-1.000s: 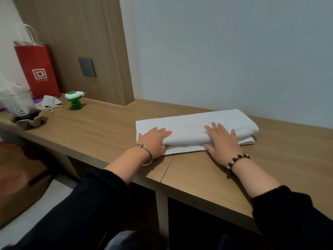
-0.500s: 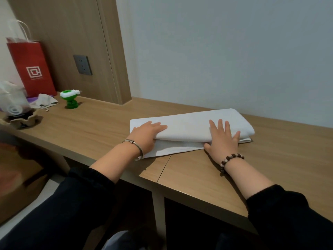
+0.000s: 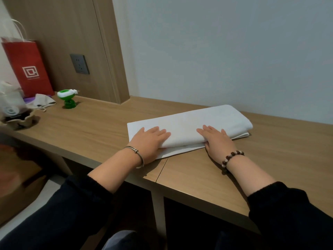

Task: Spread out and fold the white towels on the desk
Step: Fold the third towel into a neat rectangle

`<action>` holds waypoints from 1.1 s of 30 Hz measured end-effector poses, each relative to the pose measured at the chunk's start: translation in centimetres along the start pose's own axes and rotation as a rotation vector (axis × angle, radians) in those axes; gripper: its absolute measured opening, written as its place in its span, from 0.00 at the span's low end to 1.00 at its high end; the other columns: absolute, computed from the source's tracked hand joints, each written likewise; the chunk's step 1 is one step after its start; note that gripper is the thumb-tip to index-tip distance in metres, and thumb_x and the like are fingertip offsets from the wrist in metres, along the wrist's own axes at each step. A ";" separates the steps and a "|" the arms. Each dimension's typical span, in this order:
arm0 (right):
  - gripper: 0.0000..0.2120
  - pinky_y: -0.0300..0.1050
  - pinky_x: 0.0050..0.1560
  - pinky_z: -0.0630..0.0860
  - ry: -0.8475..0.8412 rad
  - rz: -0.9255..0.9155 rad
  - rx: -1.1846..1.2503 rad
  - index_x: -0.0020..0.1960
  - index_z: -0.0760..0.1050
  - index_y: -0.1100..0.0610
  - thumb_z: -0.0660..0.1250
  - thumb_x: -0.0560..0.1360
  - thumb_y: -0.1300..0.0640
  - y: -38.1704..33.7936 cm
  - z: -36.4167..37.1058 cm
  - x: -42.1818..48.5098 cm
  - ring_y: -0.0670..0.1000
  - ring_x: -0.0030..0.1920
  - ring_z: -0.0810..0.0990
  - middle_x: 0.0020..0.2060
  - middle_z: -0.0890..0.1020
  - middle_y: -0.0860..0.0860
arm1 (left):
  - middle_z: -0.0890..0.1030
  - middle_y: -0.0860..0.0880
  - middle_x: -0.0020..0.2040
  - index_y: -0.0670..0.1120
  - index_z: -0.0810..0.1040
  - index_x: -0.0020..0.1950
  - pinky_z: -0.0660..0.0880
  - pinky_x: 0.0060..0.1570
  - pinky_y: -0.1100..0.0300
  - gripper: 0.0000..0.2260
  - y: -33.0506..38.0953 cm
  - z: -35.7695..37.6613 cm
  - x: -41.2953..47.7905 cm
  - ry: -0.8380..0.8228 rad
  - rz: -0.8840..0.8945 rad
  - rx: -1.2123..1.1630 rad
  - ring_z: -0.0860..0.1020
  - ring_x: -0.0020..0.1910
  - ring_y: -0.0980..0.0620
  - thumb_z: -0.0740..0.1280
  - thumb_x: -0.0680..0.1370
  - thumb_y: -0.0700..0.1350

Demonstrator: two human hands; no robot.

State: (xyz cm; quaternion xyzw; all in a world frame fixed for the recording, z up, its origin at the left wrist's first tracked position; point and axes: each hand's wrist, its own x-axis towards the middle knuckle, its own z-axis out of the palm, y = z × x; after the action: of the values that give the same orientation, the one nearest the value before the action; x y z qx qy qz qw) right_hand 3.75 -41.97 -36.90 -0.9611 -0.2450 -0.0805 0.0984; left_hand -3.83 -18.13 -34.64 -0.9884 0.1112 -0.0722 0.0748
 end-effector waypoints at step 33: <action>0.24 0.58 0.69 0.57 0.002 0.342 -0.249 0.64 0.71 0.58 0.44 0.80 0.48 -0.8 -2.6 0.8 0.56 0.65 0.68 0.64 0.72 0.57 | 0.44 0.56 0.78 0.67 0.40 0.74 0.47 0.70 0.36 0.24 1.9 1.9 2.6 -0.099 -0.100 -0.063 0.44 0.77 0.48 0.47 0.80 0.61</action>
State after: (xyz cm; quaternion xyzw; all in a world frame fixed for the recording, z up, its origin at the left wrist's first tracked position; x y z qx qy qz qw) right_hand 3.76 -41.47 -34.13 -0.9934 -0.0666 -0.0931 -0.0089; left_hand -1.37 -20.32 -36.53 -0.9969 0.0601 -0.0233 0.0455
